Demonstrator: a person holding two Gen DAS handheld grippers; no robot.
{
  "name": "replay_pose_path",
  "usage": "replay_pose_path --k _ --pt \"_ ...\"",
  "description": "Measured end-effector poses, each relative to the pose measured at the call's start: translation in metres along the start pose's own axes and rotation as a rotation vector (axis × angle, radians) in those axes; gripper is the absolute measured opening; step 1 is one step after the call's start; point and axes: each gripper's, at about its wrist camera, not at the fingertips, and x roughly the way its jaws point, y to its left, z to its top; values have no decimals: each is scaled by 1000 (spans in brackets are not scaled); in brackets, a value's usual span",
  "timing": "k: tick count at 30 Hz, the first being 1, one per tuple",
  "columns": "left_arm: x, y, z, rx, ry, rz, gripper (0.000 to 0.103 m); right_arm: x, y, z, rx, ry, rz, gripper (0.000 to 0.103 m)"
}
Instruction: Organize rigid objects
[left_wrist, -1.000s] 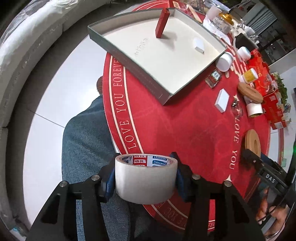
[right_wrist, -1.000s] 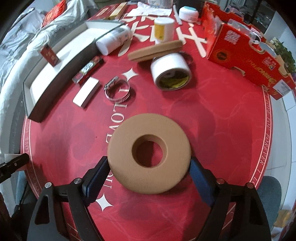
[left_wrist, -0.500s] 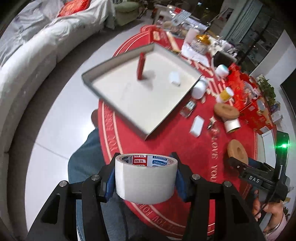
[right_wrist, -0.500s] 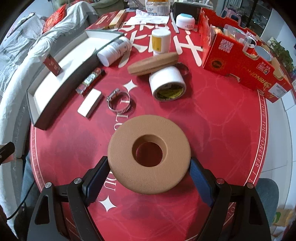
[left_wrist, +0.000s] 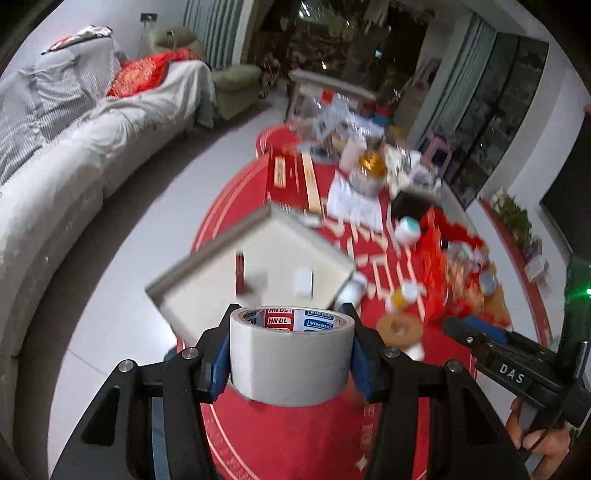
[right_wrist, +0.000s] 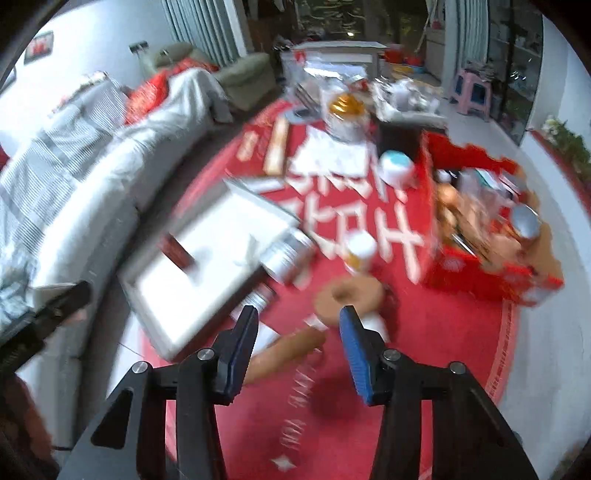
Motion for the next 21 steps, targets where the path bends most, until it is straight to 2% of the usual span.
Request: replay_pose_path --k 3,5,6,7,10,14,16,19,21 --pt "0 5 12 -15 -13 2 57 3 10 23 1 -7 17 43" --pt "5 9 11 -16 -8 3 57 15 13 26 -10 31 19 52" --pt "9 11 9 -13 -4 3 57 26 13 23 -26 76 24 77" --pt "15 14 5 -15 9 10 57 37 12 17 -35 110 11 95" --pt "29 25 -4 -47 53 11 57 66 13 -10 -81 182 -43 95" --pt "39 35 -15 -49 83 34 57 104 25 -45 -88 303 35 95" --pt "40 40 -17 -55 89 43 57 121 49 -60 -187 345 58 95" --pt "44 47 -20 -66 96 49 57 138 86 -78 -353 360 17 95" --pt "48 50 -22 -64 103 53 57 149 101 -85 -402 374 9 95"
